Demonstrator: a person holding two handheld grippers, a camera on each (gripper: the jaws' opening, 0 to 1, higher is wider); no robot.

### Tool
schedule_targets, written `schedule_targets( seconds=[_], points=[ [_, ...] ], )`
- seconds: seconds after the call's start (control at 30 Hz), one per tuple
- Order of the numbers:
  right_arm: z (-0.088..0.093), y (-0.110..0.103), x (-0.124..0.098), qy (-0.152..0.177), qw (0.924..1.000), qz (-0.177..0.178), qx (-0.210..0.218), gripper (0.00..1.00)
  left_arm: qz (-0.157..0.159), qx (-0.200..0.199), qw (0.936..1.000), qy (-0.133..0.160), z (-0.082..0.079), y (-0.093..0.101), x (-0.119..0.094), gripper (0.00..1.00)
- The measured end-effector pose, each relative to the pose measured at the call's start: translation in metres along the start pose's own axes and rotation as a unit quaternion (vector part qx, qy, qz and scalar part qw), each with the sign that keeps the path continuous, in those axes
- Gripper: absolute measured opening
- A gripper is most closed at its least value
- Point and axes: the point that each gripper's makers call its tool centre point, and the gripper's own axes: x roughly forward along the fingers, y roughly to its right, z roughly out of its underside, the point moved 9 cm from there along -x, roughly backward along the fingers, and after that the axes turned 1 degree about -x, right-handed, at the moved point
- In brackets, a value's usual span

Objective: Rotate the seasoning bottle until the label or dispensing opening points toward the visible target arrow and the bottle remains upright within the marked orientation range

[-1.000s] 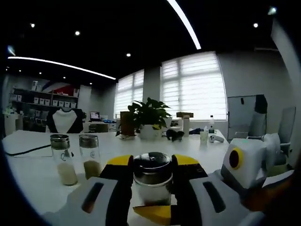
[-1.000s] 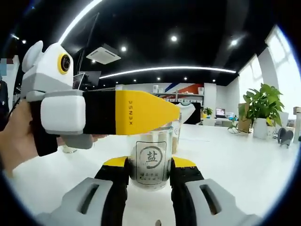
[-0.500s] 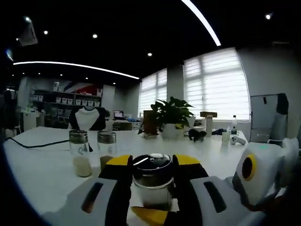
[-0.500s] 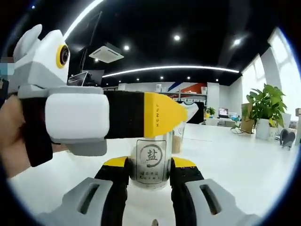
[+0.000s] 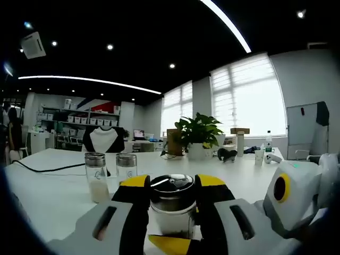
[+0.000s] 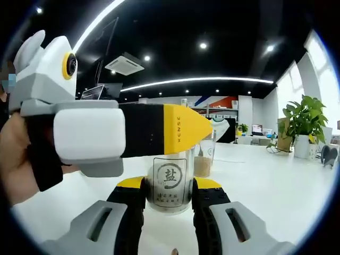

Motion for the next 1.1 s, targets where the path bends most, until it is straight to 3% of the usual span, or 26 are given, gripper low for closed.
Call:
schedule_targets(
  seconds=[0.2,0.47,0.77,1.1],
  points=[
    [-0.001,-0.005,0.004,0.012,0.9991,-0.035,0.021,0.31,0.010,0.011,0.9998,0.008,-0.002,-0.009,-0.007,0.35],
    [0.003,-0.015,0.008,-0.006,0.9960,-0.085,0.027,0.32,0.010,0.010,0.9999,0.002,-0.002,-0.020,-0.018,0.34],
    [0.004,-0.017,0.009,-0.014,0.9954,-0.091,0.024,0.39,-0.012,0.016,0.9998,0.007,-0.005,-0.033,-0.025,0.34],
    [0.004,-0.013,0.005,-0.012,0.9953,-0.093,0.026,0.36,-0.060,0.010,0.9981,0.009,-0.008,-0.066,-0.038,0.34]
  ],
)
